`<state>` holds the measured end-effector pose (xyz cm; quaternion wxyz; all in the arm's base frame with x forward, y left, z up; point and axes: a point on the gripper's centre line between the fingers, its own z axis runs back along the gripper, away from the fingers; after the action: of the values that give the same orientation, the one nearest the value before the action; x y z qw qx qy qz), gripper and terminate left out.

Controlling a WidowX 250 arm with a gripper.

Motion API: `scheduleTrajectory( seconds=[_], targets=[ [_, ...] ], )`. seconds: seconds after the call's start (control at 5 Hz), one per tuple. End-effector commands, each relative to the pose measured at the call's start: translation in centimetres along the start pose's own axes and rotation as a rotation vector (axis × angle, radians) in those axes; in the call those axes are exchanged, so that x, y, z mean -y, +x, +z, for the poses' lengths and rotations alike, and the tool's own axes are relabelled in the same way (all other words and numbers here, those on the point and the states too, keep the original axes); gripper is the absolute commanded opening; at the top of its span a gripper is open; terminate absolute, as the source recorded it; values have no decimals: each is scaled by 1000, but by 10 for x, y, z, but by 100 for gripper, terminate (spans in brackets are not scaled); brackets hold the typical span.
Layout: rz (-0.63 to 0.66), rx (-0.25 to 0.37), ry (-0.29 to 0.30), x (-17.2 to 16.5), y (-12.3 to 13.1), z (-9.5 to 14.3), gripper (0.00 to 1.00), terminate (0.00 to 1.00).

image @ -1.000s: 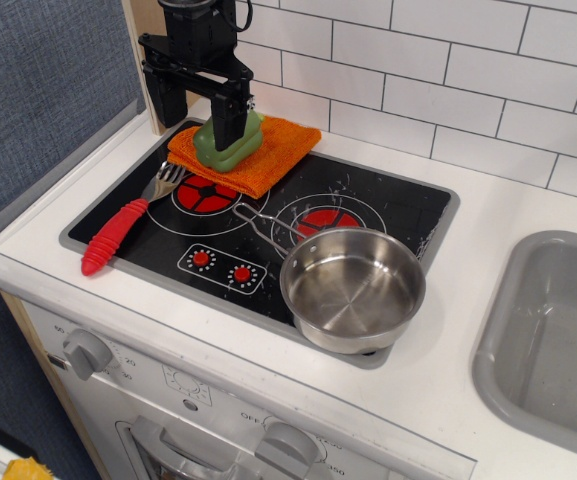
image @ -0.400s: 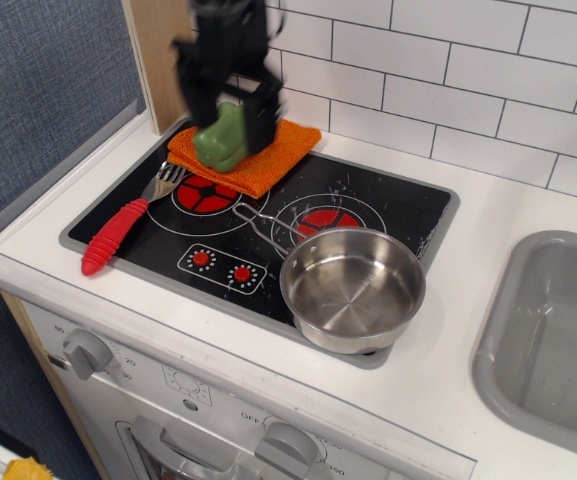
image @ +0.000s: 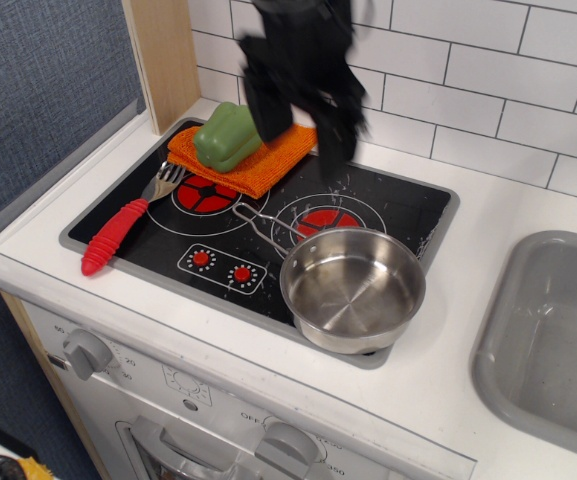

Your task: Move the pan from the front to the back of stovetop

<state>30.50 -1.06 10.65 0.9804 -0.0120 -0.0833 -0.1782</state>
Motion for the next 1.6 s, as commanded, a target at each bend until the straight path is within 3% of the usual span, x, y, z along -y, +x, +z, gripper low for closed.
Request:
scheduleTrajectory(
  seconds=[0.0,0.2,0.6,1.0,1.2,1.4],
  targets=[
    [-94,-46,-51,59,-26,-23,100,0],
    [-128,-57,-59,78,-21,-38,100,0],
    [-125,-82,-9,93,-12,-68,100,0],
    [-130,-110,11,95,-10,-79,100,0],
    [-136,-115,18,96,-10,-82,0,0],
    [-135,-123,19,95,-10,-82,0,0]
  ],
)
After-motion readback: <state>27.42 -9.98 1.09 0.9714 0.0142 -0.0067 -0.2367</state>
